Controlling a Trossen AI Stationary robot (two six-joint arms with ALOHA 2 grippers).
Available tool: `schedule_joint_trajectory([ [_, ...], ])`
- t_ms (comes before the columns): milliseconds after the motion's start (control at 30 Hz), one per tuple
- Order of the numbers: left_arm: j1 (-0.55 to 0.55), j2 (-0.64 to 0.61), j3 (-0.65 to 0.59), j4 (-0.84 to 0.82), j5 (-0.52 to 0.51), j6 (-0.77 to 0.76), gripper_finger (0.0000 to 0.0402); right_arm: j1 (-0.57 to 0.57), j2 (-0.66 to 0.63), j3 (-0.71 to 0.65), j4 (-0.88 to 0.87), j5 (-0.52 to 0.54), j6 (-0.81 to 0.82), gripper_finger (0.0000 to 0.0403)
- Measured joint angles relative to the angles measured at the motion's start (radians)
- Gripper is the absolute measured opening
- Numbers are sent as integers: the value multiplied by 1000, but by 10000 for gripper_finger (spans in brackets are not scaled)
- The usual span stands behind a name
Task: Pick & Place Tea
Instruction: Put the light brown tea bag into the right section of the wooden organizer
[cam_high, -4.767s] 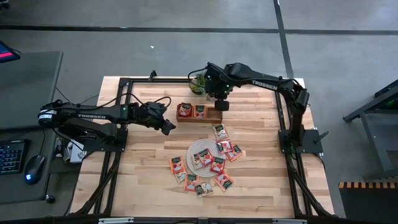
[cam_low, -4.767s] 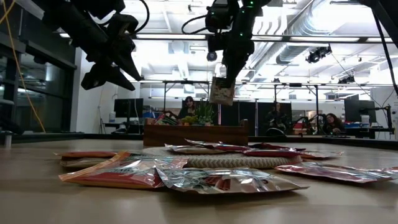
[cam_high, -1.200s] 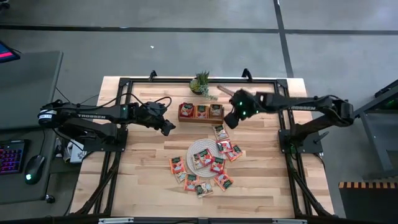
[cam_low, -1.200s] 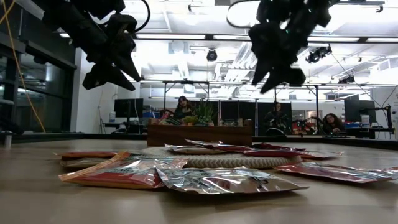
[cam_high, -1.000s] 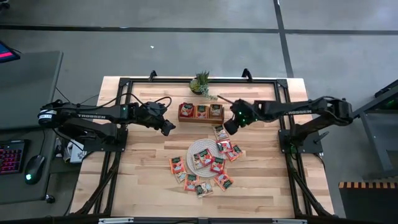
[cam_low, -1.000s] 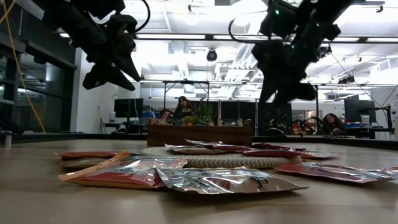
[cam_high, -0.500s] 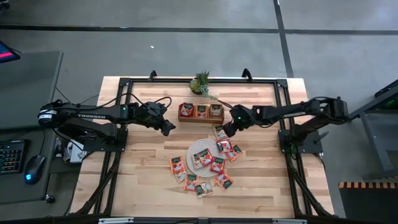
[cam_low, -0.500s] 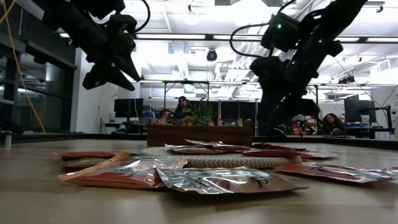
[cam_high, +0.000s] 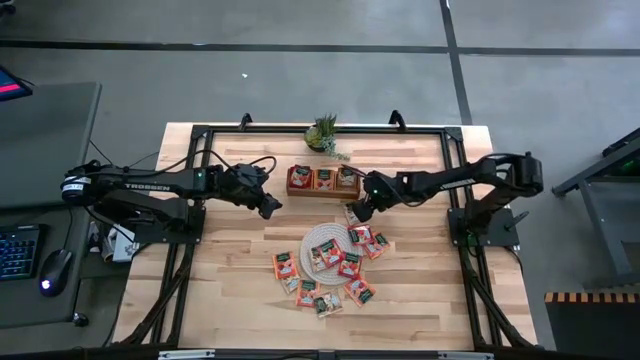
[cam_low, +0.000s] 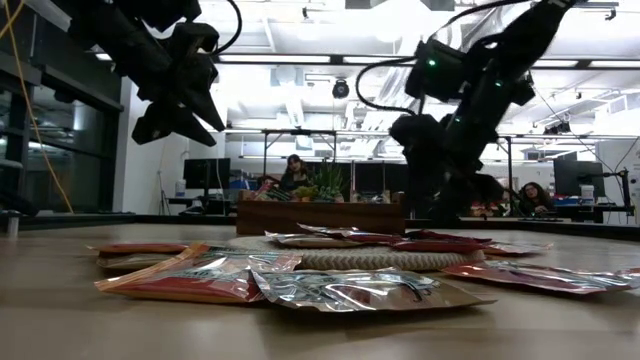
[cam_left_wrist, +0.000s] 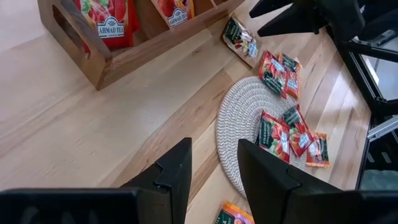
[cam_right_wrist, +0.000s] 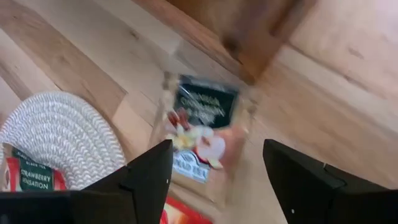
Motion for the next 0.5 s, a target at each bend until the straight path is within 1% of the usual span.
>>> schedule_joint_trajectory([
  [100,0,0,0,-2,4,4,129,2,30,69,-70,9,-44,246],
  [200,0,0,0,-5,5,4,129,2,62,156,-219,49,-77,246],
  [300,0,0,0,-20,5,4,129,2,85,228,-354,78,-59,246],
  [367,0,0,0,-25,5,4,129,2,96,257,-390,83,-27,246],
  [500,0,0,0,-27,5,4,129,2,119,279,-406,76,26,246],
])
